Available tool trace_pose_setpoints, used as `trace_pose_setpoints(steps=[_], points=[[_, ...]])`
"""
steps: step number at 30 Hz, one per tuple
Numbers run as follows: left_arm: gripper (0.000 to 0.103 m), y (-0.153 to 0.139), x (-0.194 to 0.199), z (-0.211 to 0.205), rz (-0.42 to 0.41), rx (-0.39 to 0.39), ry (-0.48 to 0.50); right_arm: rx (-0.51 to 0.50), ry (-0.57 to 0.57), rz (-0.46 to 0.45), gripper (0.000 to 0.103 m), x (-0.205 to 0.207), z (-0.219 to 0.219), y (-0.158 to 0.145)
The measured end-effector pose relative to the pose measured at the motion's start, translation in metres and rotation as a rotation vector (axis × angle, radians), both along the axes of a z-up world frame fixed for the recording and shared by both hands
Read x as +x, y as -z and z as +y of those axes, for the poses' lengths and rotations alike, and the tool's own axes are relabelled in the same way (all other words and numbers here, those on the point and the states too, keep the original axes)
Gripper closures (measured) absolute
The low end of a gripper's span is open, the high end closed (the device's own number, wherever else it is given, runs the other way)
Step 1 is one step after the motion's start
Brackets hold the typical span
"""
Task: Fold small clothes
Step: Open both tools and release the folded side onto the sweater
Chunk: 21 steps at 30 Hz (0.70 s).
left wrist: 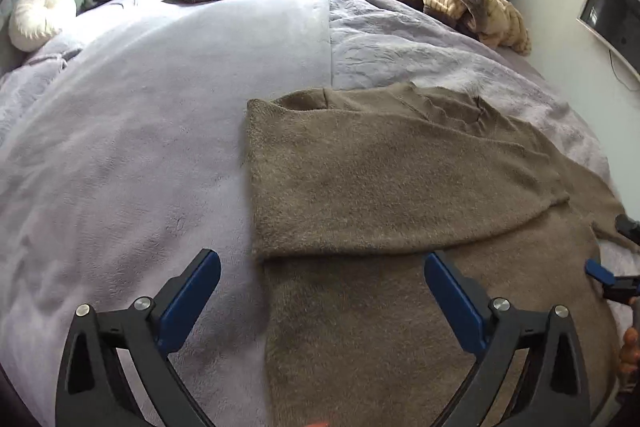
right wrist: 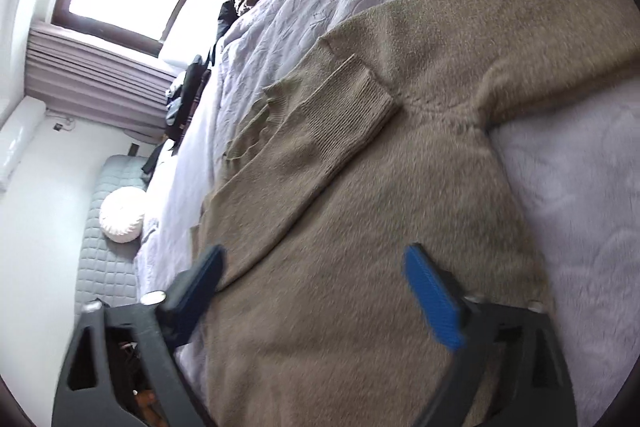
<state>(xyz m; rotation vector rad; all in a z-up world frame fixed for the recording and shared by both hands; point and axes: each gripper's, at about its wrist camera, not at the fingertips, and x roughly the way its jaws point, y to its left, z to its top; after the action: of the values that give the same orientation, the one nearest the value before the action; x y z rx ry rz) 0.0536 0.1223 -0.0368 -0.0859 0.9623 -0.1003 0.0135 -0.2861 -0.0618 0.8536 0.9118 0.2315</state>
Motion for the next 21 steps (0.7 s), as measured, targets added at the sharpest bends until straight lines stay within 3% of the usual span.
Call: trace_pose_setpoints(steps=[9,12,21], points=[[0.001,0.004,-0.025,-0.004,0.052,-0.026,-0.024,0.022,-0.076,-0.060,0.000,-0.033,0.007,-0.011],[0.001,0.001,-0.036,-0.008,0.061,-0.032,-0.021,-0.035,-0.117,-0.046,0.000,-0.041,0.013,-0.015],[0.001,-0.010,-0.068,-0.041,0.044,-0.019,0.011,-0.033,-0.056,-0.017,0.000,-0.072,-0.014,-0.014]])
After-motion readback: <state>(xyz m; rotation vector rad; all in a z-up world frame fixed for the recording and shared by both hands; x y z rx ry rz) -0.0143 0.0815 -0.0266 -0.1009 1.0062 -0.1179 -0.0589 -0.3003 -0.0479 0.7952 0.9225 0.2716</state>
